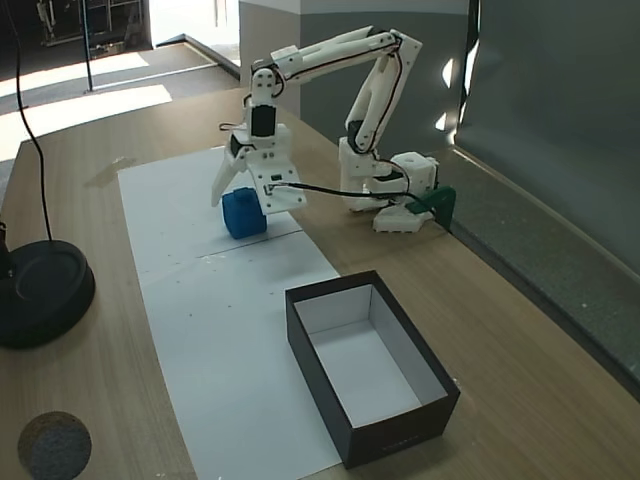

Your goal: Grab a blue square and put it in the box.

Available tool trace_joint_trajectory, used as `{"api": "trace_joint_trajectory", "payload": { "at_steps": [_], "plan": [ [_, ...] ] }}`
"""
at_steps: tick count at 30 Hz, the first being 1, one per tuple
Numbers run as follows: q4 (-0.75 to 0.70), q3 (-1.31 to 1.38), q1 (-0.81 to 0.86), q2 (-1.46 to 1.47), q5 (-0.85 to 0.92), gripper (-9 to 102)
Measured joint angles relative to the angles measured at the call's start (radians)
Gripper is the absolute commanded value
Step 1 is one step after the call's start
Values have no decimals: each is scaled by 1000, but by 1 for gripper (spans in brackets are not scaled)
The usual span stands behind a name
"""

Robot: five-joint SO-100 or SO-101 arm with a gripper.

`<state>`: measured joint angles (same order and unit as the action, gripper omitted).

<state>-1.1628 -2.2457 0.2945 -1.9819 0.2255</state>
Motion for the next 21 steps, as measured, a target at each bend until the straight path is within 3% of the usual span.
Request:
{"api": "trace_joint_trajectory", "payload": {
  "at_steps": [3, 8, 14, 21],
  "plan": [
    [8, 0, -8, 26, 21, 31],
    [12, 9, -11, 29, 23, 13],
    [0, 83, -32, 29, 21, 14],
    [-268, 489, -218, -37, -28, 14]
  ]
}}
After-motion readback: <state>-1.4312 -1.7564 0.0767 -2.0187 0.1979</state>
